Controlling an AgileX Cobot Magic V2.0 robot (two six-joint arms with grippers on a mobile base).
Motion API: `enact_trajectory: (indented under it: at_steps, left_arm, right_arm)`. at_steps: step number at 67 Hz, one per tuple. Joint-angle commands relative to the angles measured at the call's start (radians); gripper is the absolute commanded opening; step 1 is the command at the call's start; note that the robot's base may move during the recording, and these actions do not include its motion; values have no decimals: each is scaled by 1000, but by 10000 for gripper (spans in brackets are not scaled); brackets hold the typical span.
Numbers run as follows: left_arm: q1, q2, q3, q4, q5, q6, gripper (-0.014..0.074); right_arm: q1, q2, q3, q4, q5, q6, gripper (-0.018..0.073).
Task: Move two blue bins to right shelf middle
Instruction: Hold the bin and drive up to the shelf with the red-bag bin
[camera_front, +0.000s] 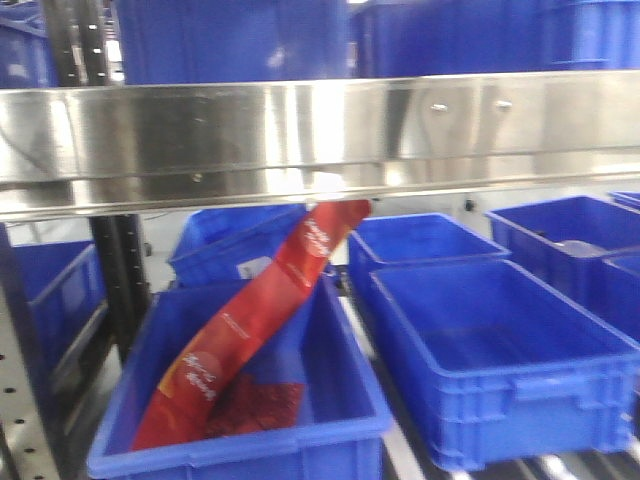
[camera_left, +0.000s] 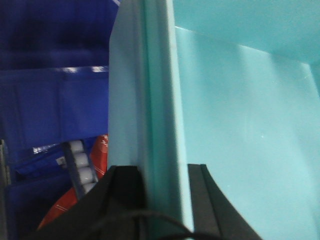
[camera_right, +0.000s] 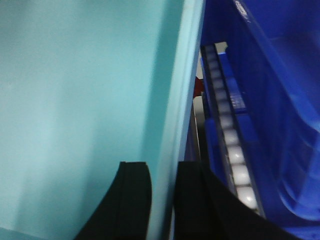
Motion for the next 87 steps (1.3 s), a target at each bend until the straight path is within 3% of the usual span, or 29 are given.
enact_trajectory:
  at_steps: [1, 87]
  left_arm:
    - [-23, -22, -18, -172, -101, -7, -111]
    - [-23, -22, -18, -172, -101, -7, -111]
  right_arm:
    - [20, -20, -19, 110, -91, -20, -162]
    - [20, -20, -19, 110, -91, -20, -162]
